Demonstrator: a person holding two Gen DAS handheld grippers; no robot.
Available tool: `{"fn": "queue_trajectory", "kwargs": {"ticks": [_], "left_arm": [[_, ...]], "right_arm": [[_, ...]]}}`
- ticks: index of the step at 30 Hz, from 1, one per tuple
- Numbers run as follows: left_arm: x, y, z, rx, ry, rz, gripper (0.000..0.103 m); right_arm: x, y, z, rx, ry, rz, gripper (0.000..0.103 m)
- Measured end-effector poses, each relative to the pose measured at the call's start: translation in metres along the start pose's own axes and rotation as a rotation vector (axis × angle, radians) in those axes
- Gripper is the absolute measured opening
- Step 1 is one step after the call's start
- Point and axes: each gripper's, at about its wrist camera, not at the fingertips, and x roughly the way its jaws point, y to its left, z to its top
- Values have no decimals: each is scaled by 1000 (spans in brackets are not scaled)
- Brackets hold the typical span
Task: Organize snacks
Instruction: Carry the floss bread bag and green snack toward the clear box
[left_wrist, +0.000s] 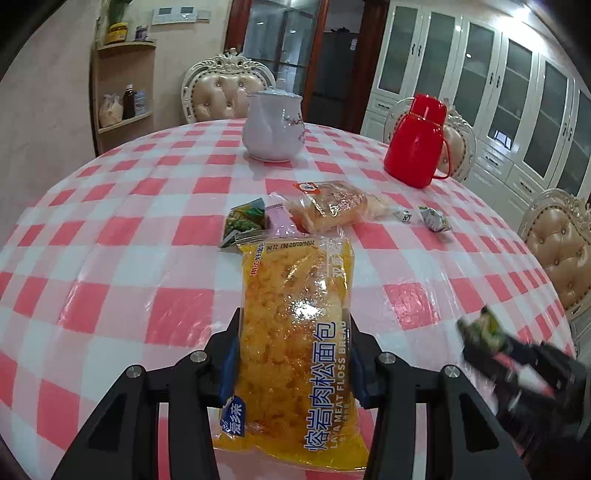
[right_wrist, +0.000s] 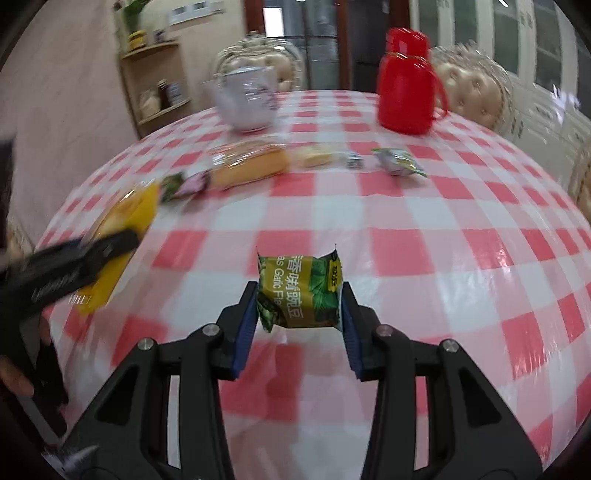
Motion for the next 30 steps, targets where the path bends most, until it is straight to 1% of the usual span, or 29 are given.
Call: {"fn": "queue_trajectory", "kwargs": {"ticks": [2,7,13,18,26,30], "left_arm": [[-8,3,-7,-4,-6,14,48],[-31,24,-32,-39,-17,63,48],[-63,47,-54,-86,-62,121,48],[-81,66,-70,-127,-66,142,48],[-116,82,-84,-132,-100,197,48],[-137,91,-91,-120,-120,249,48]], "right_arm": [[-6,17,-6,-43,-1,9,46],[-20,52,-16,-150,-23,-11,46],[-27,80,-25,-228,-33,11,46],[-31,95,-31,-266,-39,25,46],[-39,116,-38,-304,-51,42,46],[-43,127,-42,-324,-55,60,46]]}}
